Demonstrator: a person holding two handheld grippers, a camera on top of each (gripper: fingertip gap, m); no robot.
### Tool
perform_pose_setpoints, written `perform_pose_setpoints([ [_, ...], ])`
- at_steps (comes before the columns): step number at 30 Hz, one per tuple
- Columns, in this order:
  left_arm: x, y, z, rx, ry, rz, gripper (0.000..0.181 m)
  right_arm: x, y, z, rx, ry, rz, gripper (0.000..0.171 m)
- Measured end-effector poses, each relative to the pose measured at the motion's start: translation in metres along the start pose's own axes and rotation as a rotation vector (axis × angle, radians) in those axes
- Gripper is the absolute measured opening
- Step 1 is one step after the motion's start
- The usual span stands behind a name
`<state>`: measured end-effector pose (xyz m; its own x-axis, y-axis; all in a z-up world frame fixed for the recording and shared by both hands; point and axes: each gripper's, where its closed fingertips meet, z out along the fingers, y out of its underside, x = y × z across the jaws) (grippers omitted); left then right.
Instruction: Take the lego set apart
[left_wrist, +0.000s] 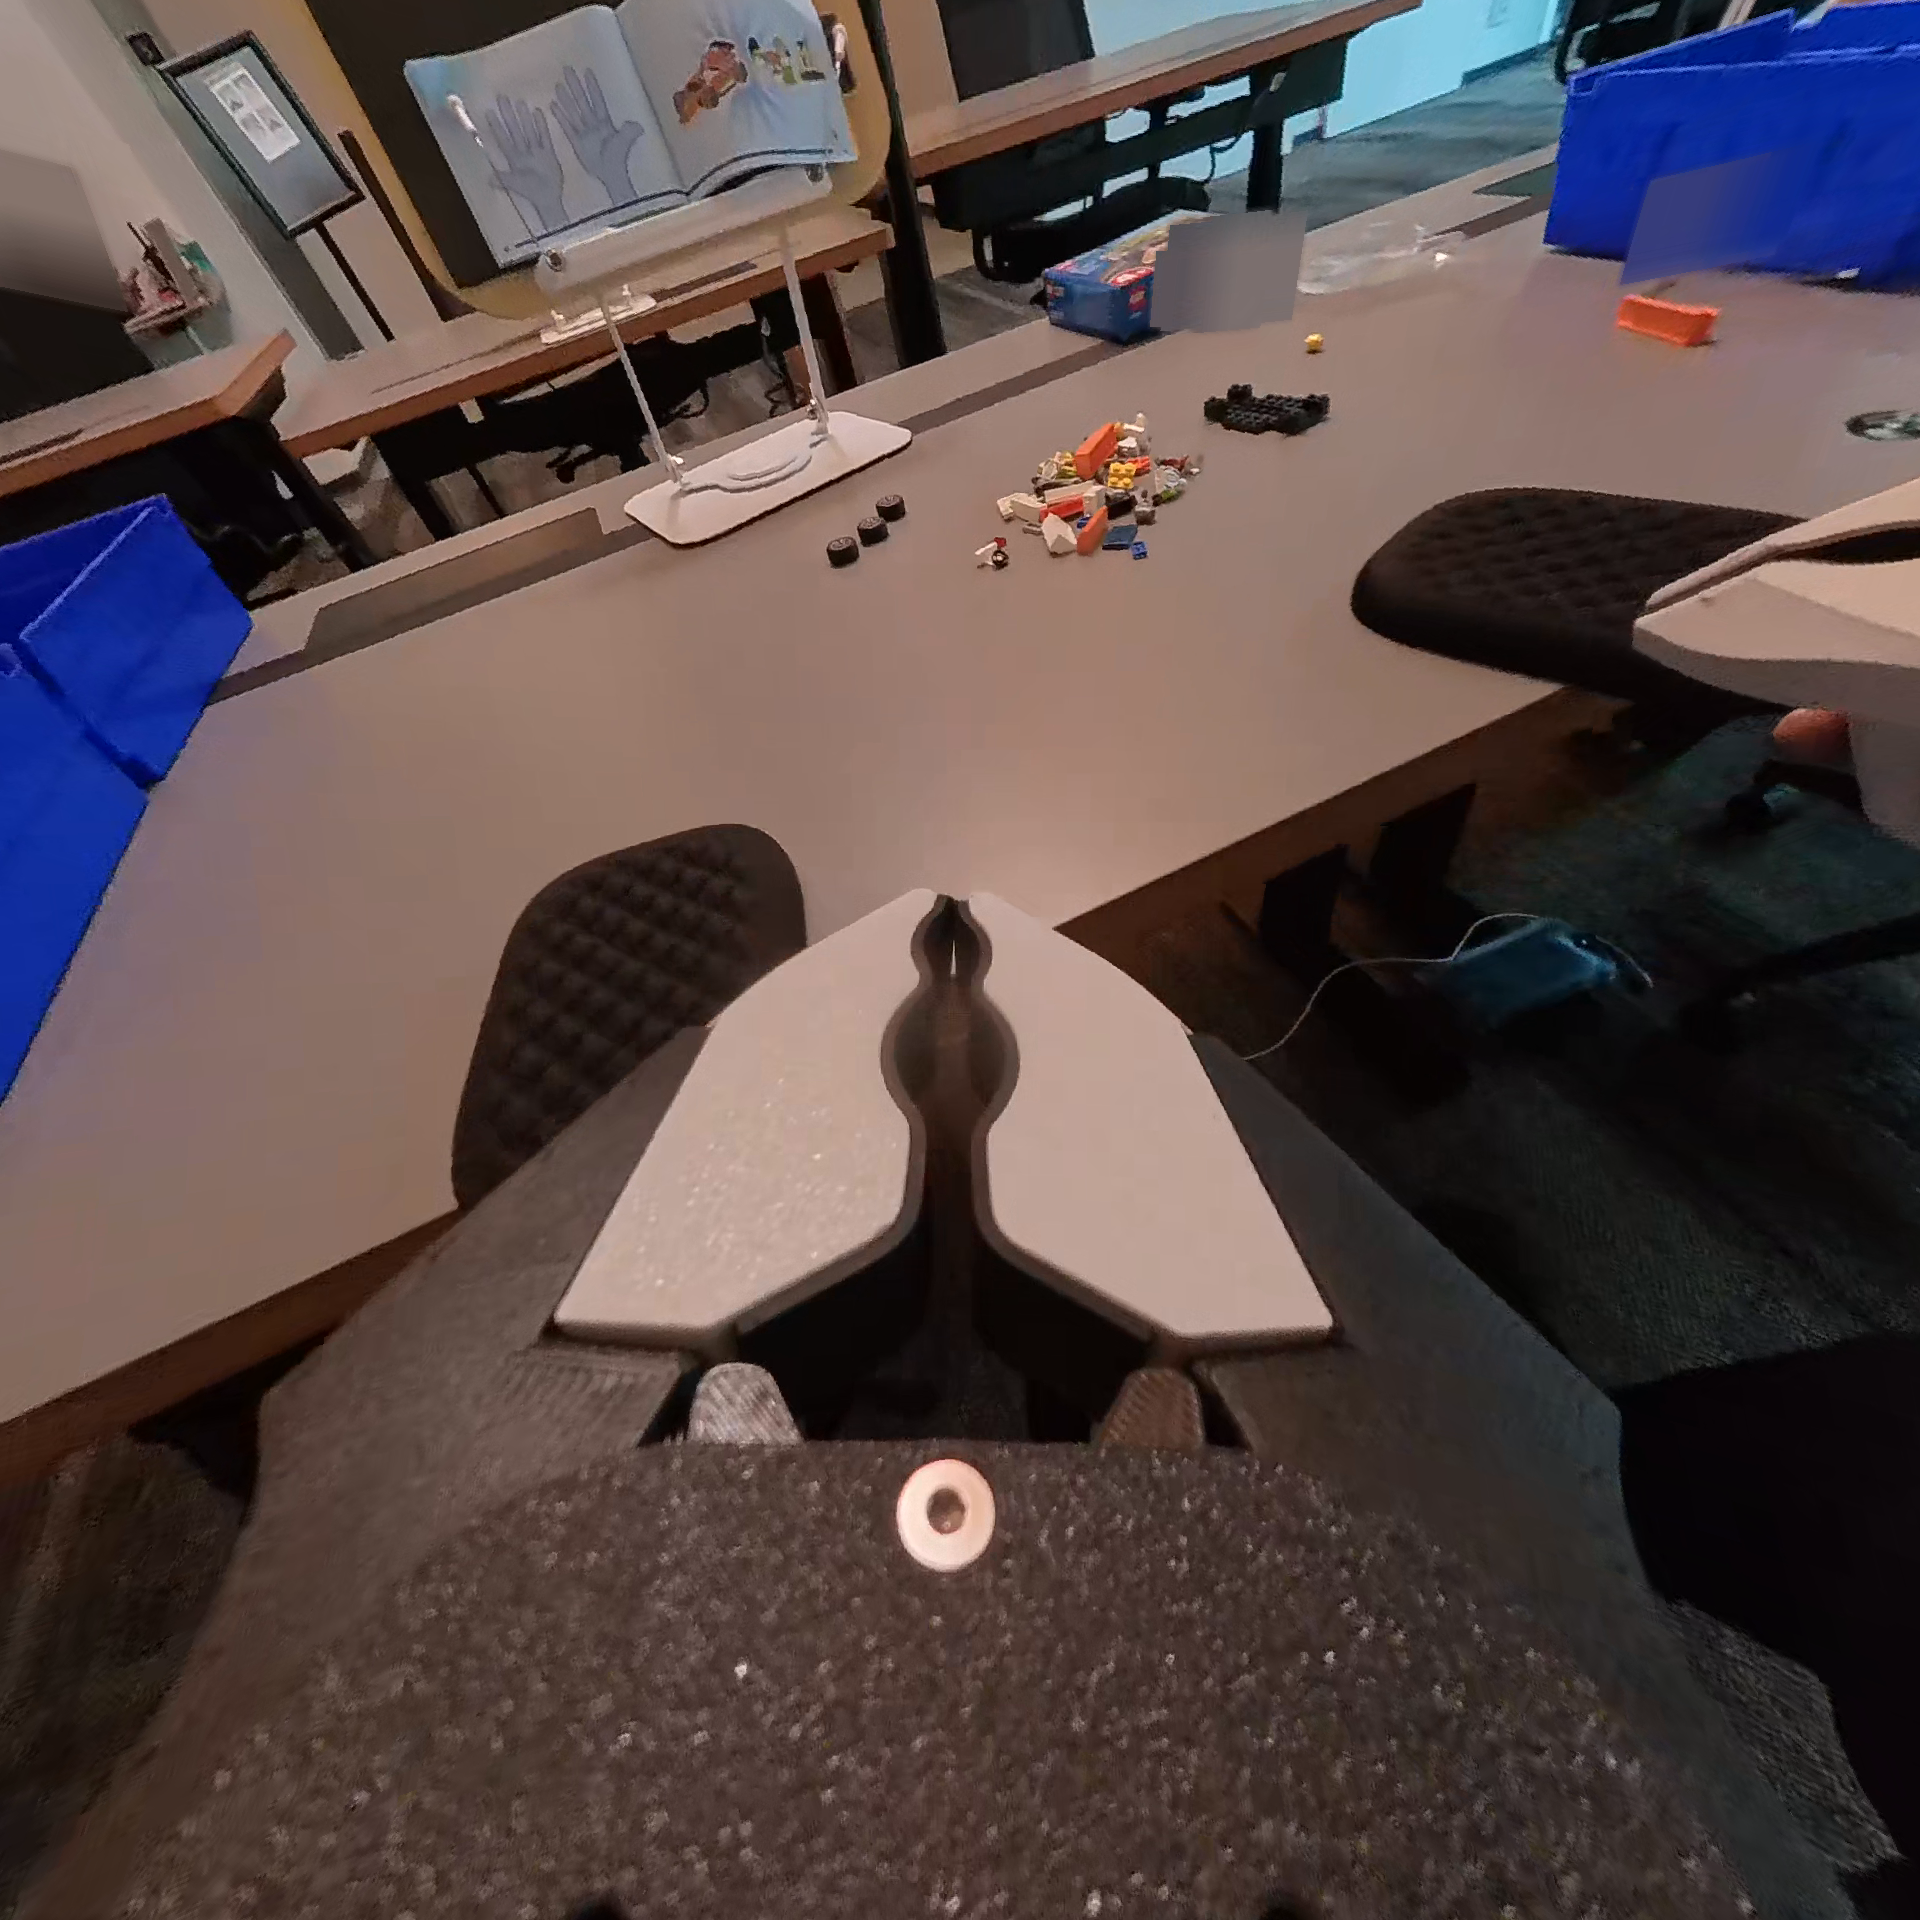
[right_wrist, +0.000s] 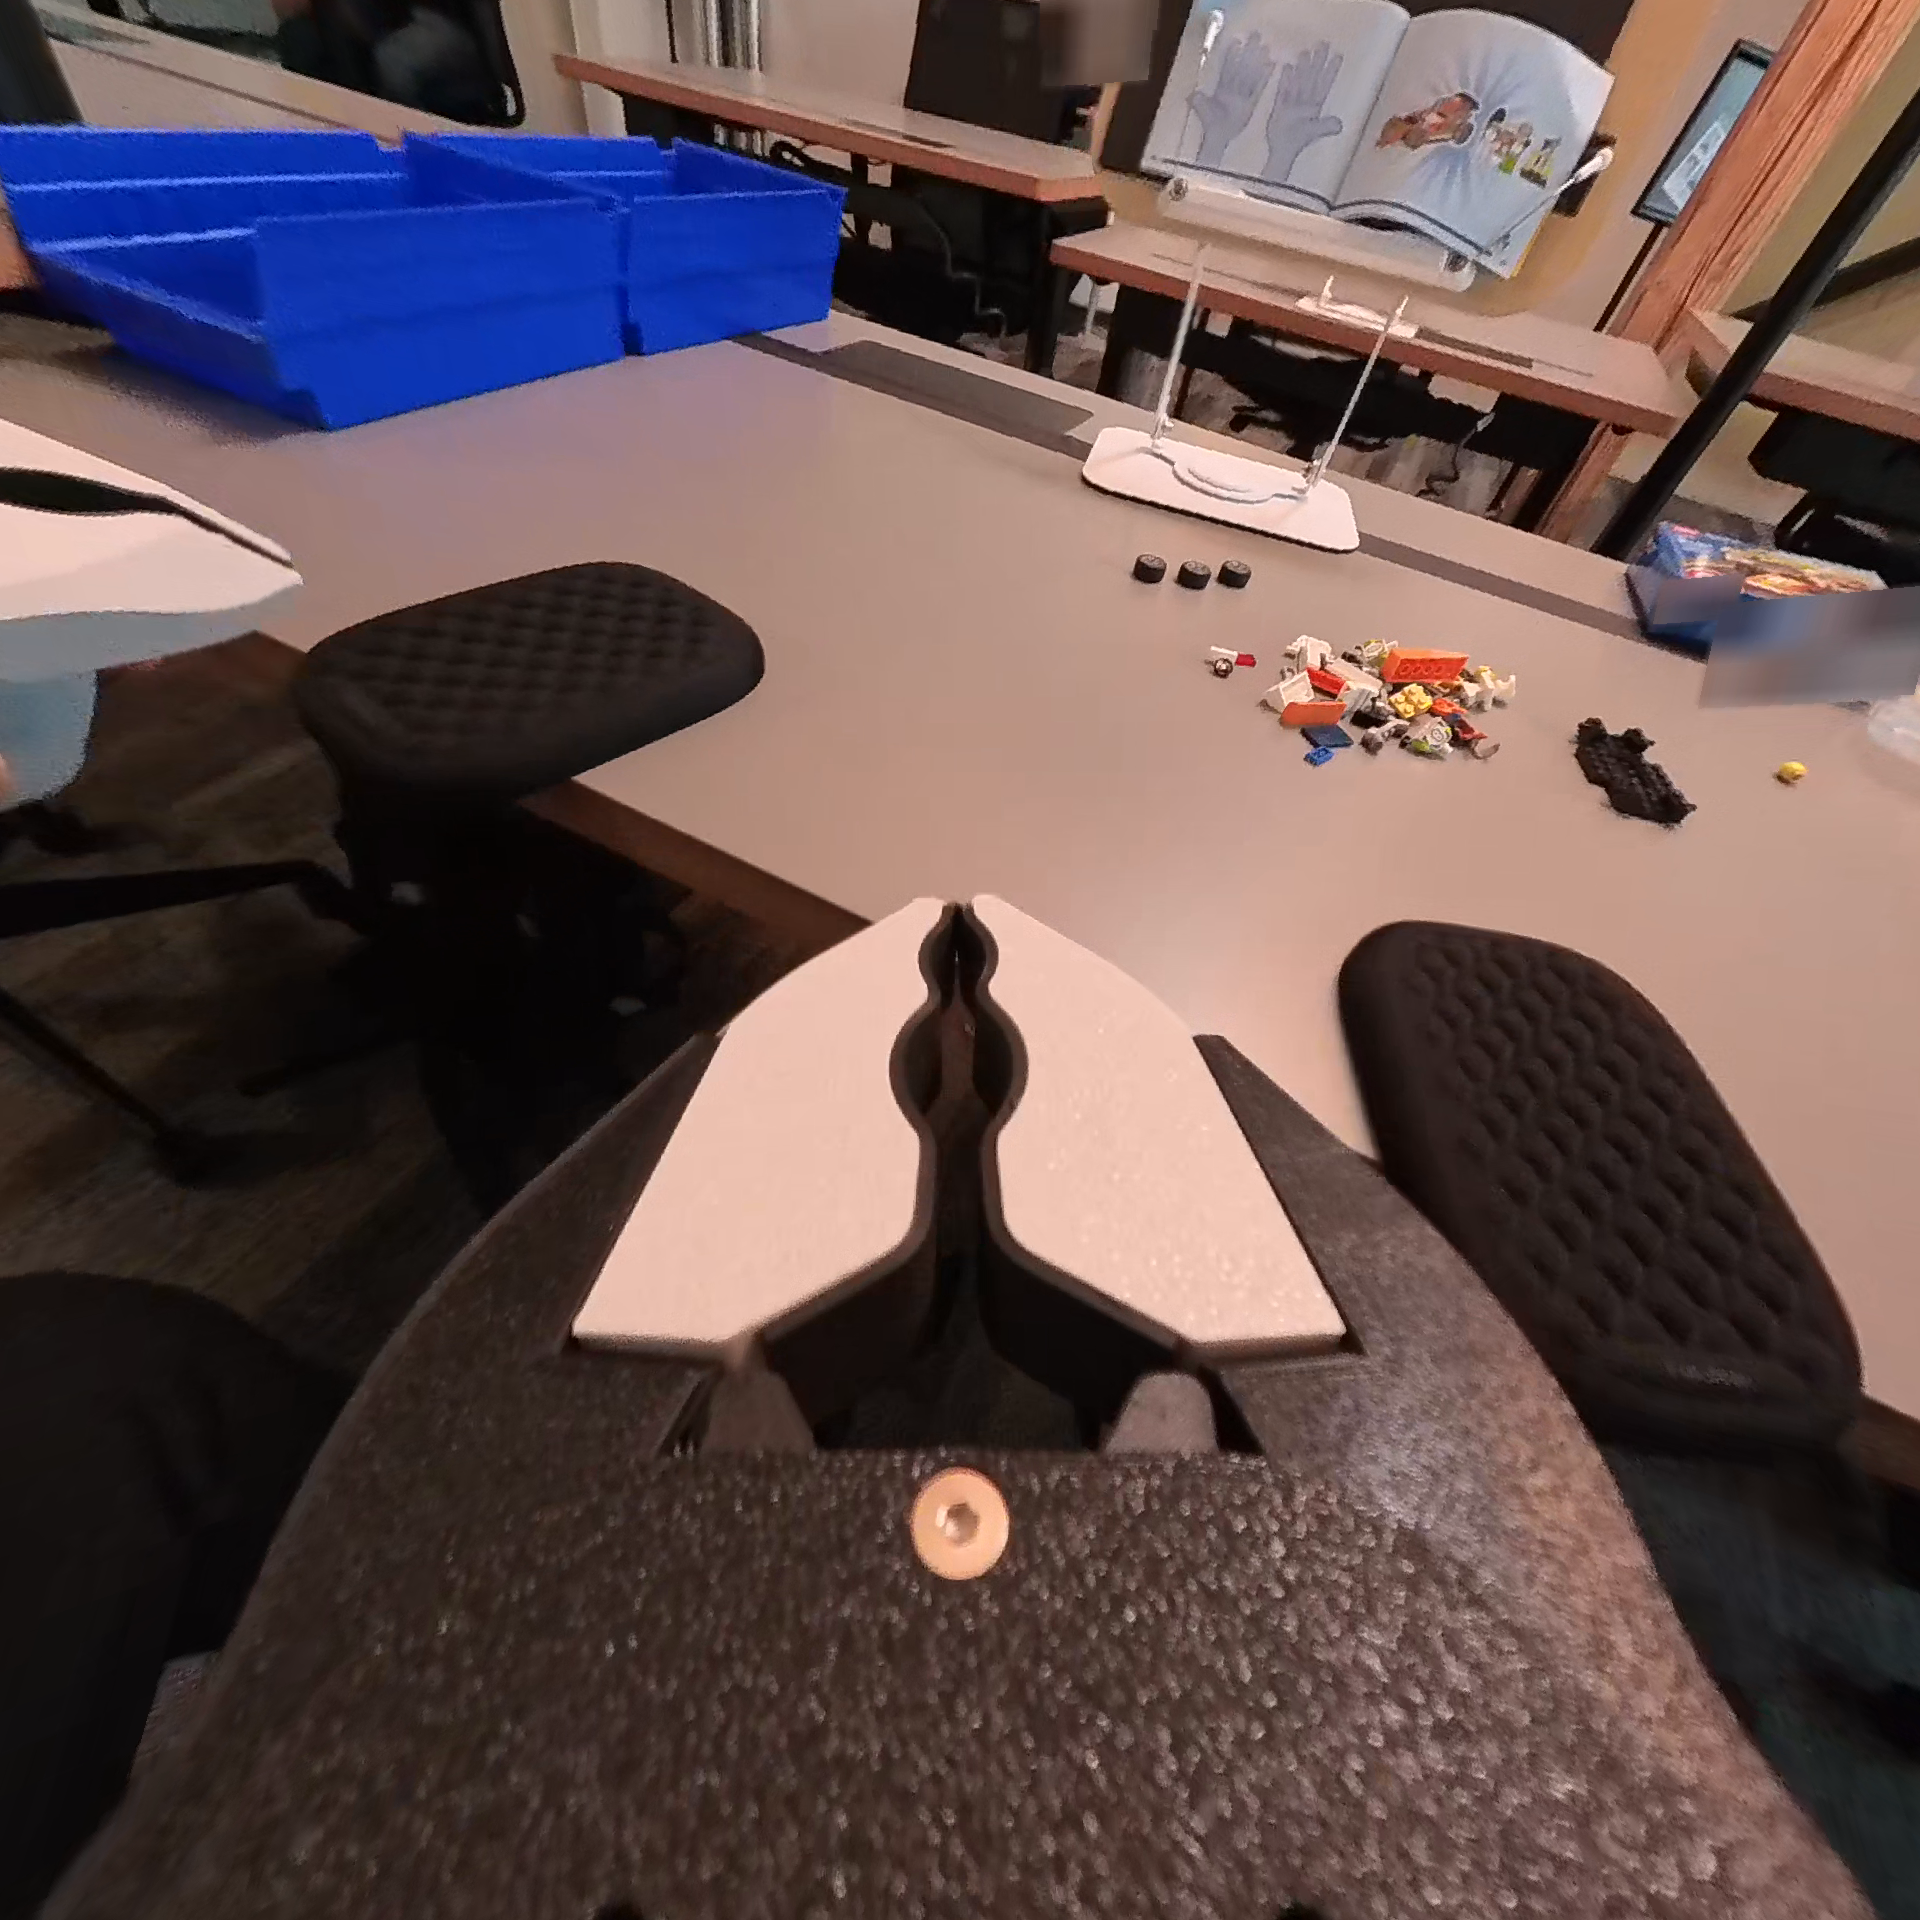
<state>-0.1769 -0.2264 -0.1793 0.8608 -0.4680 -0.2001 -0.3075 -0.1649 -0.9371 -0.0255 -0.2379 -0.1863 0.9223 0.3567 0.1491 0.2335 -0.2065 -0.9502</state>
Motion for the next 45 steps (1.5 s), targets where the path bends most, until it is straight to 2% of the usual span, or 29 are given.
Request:
perform_pose_setpoints([
  [4, 0.01, 0.0, -0.009, 0.018, 0.013, 0.009, 0.0, -0.004, 0.002, -0.012, 0.001, 0.007, -0.003, 0.0],
  [8, 0.016, 0.001, -0.001, 0.023, 0.027, 0.006, 0.0, 0.0, 0.005, -0.014, -0.002, 0.008, 0.008, 0.0],
  [12, 0.018, 0.018, 0.023, 0.008, 0.025, -0.007, 0.0, 0.008, 0.023, -0.001, -0.007, -0.01, 0.036, 0.0],
  [18, 0.021, 0.052, 0.073, 0.014, -0.003, -0.071, 0.0, 0.023, 0.082, 0.027, 0.001, -0.027, 0.021, 0.0],
  [20, 0.008, 0.05, 0.086, 0.015, -0.069, 0.008, 0.0, 0.025, 0.098, 0.037, 0.001, -0.048, 0.019, 0.0],
  [23, -0.01, 0.046, 0.1, 0.003, -0.102, -0.065, 0.0, 0.027, 0.112, 0.053, -0.019, -0.078, -0.002, 0.0],
  [25, -0.015, 0.04, 0.108, -0.024, -0.101, -0.095, 0.0, 0.027, 0.1, 0.058, -0.025, -0.109, -0.002, 0.0],
  [28, -0.023, 0.013, 0.117, -0.078, -0.095, -0.075, 0.0, 0.028, 0.061, 0.058, -0.058, -0.158, -0.009, 0.0],
  [35, -0.059, -0.099, 0.122, -0.142, 0.008, -0.175, 0.0, 0.036, -0.059, 0.048, -0.191, -0.247, 0.052, 0.0],
  [38, -0.067, -0.127, 0.122, -0.161, 0.044, -0.164, 0.0, 0.042, -0.095, 0.04, -0.212, -0.247, 0.12, 0.0],
  [41, -0.055, -0.125, 0.126, -0.172, 0.093, -0.175, 0.0, 0.042, -0.105, 0.035, -0.181, -0.211, 0.209, 0.0],
  [45, -0.046, -0.136, 0.127, -0.163, 0.106, -0.207, 0.0, 0.036, -0.088, 0.034, -0.196, -0.207, 0.278, 0.0],
])
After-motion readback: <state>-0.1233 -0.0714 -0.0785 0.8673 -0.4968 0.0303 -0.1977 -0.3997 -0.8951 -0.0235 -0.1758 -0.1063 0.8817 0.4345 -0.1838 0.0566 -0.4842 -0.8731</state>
